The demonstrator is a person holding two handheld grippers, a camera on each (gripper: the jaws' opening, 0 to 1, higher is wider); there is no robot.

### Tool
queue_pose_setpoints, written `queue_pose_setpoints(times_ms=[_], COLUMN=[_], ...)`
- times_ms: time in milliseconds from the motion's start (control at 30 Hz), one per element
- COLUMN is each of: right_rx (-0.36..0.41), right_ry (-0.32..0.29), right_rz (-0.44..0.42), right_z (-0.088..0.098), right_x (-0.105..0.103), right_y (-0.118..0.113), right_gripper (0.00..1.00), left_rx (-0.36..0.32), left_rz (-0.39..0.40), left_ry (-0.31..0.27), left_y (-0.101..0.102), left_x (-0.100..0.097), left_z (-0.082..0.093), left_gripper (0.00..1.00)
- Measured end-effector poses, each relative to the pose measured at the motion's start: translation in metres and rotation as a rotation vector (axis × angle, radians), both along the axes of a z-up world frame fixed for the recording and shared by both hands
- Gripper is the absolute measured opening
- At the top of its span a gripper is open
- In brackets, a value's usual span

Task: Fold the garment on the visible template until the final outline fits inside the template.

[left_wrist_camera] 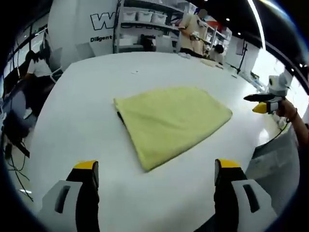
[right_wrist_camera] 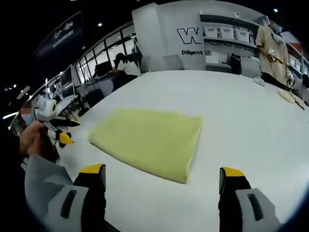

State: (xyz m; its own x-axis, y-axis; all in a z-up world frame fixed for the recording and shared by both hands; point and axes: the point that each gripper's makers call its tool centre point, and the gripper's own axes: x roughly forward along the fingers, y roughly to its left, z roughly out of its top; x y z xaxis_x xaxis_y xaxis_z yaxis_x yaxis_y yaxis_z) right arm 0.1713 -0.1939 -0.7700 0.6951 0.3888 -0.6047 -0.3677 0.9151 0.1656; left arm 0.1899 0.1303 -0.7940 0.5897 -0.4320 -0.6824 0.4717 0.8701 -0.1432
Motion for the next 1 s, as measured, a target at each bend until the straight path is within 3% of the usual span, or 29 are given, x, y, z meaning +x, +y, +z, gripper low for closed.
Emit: queue_pose_setpoints(times_ms=[133, 400, 533, 700, 1000], right_rx=[-0.005, -0.013, -0.023, -0.028, -0.038], right_ry=[-0.011, -0.025, -0.026, -0.025, -0.028], right_rz=[0.015, 0.028, 0.033, 0.033, 0.050], right_z=[0.010, 0.018, 0.018, 0.019, 0.019], right_x=[-0.012, -0.027, -0.033, -0.038, -0.037], right_y=[0.004, 0.007, 0.006, 0.006, 0.008], right_gripper=[0.99, 0.99, 0.99, 0.99, 0.99], left_rx=[-0.007, 0.006, 0.044, 0.033, 0.054], left_rz=[0.008, 0.006, -0.012, 0.014, -0.007], left_ry=[-0.020, -0.002, -0.007, -0.017, -0.014], left_y=[-0.004, -0.005, -0.004, 0.001, -0.005], left_x=[-0.011, -0.029, -0.037, -0.039, -0.051], left_z=[0.012, 0.011, 0.013, 0.017, 0.017], left_gripper=[0.99, 0.99, 0.99, 0.99, 0.99])
